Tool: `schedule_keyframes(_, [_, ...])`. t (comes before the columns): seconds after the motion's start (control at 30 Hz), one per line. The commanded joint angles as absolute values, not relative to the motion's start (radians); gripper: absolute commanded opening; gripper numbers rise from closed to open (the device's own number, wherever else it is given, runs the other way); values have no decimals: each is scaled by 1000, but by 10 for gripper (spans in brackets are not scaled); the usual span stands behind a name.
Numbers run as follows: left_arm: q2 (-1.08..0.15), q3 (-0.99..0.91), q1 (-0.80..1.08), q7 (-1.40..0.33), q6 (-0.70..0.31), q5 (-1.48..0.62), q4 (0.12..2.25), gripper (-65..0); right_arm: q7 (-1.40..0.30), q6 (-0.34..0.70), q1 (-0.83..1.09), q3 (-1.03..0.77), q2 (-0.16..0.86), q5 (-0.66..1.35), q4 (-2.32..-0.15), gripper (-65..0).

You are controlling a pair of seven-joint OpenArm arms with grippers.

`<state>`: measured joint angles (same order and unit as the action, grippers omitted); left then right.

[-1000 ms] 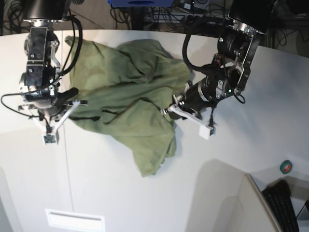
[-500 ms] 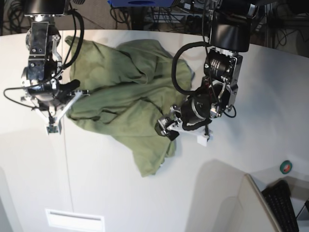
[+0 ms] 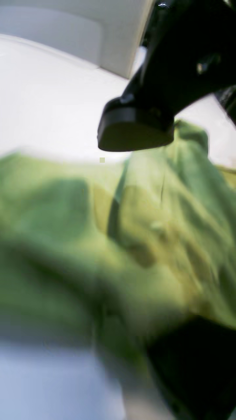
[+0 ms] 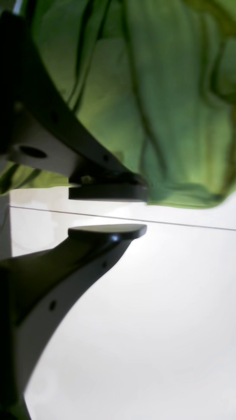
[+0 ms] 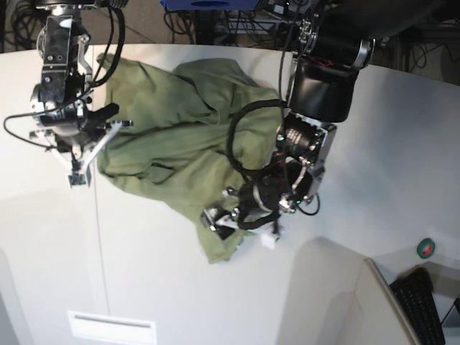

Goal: Layout the t-shirt on the table in an organized manner, then fold the t-shirt properly
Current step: 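Grasp the t-shirt hem with the left gripper and drag it away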

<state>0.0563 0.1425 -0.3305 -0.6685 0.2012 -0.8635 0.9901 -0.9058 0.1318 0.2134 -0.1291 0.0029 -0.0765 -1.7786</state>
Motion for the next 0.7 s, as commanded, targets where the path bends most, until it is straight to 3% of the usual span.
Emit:
schedule_keyframes(0.0, [70, 145, -354, -661, 191, -874, 1004, -189, -889, 131, 214, -131, 8, -76, -1797, -530])
schedule_keyframes(0.17, [93, 140, -363, -657, 191, -872, 1001, -415, -889, 131, 262, -133, 8, -76, -1797, -531])
schedule_keyframes(0.37, [93, 150, -401, -659, 191, -874, 997, -650, -898, 137, 308, -294, 1, -70, -1797, -504])
schedule_keyframes(0.47, [99, 150, -427, -664, 191, -875, 997, -650, -931, 228, 352, -285, 7, -61, -1824, -383])
schedule_keyframes(0.57, [125, 150, -460, -665, 191, -875, 998, -650, -986, 338, 348, -289, 7, 13, -1850, -314])
schedule_keyframes(0.67, [153, 140, -487, -667, 194, -877, 1004, -650, -1013, 352, 295, -292, 5, 71, -1842, -245])
